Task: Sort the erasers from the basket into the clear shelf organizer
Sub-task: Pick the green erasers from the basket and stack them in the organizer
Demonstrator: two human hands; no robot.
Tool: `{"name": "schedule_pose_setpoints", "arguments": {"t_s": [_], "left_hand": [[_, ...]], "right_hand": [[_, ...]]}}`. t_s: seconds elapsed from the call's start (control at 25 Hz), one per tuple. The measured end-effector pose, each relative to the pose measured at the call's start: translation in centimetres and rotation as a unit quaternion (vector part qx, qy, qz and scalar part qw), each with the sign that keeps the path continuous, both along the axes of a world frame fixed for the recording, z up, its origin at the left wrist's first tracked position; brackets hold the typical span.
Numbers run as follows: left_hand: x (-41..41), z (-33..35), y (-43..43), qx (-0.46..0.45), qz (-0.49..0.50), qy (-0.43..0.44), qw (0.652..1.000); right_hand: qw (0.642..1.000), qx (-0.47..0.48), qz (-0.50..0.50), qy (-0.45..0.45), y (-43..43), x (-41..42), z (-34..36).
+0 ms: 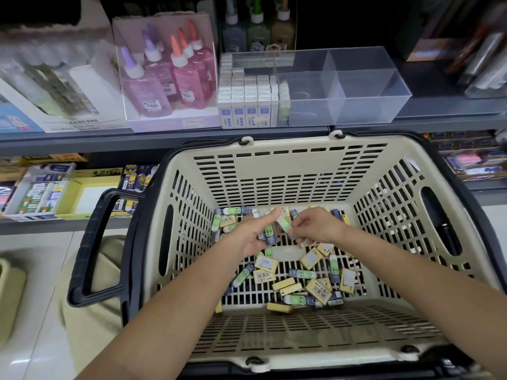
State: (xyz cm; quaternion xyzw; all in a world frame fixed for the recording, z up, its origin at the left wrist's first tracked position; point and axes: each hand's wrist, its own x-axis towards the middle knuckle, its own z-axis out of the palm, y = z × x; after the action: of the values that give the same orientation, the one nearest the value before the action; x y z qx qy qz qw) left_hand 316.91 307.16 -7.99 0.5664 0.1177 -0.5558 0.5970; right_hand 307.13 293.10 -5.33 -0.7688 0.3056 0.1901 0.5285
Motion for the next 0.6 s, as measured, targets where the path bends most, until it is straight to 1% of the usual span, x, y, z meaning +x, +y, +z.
{"name": "schedule_pose_setpoints", "arguments": {"t_s": [0.08,0.16,0.24,0.28,0.32,0.36,0.4,0.44,0.48,0.6], "left_hand": [[-0.8,0.4,-0.3,-0.03,-0.009,0.007,1.0],[-0.7,0.5,-0.2,-0.012,-0.002,-0.008,1.0],[0.0,0.3,0.3,0.026,-0.007,-0.02,0.999],[0.3,0.3,0.5,0.045,-0.009,-0.018,0.999],[0.6,0.2,0.7,0.06,-0.008,-0.011,0.998],[0.8,0.2,0.9,0.069,-0.006,-0.003,0.998],[0.8,0.2,1.0,0.07,-0.006,0.005,0.998],[0.8,0.3,1.0,0.066,-0.011,0.013,0.998],[0.7,0.4,1.0,0.06,-0.021,0.021,0.998],[0.3,0.7,1.0,0.043,-0.056,0.034,0.997]], "right_hand": [[1.0,0.019,0.002,-0.021,1.3,0.3,-0.2],[0.998,0.041,-0.002,-0.042,1.5,0.4,-0.3],[0.997,0.077,-0.016,-0.026,0.7,0.1,-0.4],[0.998,0.056,0.018,0.002,0.3,-0.4,-0.5],[0.994,-0.007,0.097,0.04,0.0,-1.1,-0.8],[0.975,-0.084,0.192,0.074,0.0,-1.6,-1.4],[0.944,-0.148,0.28,0.091,0.4,-2.1,-2.0],[0.915,-0.192,0.342,0.096,1.0,-2.5,-2.6],[0.895,-0.222,0.374,0.103,1.5,-2.7,-3.0],[0.856,-0.294,0.407,0.122,2.3,-2.8,-3.7]]}}
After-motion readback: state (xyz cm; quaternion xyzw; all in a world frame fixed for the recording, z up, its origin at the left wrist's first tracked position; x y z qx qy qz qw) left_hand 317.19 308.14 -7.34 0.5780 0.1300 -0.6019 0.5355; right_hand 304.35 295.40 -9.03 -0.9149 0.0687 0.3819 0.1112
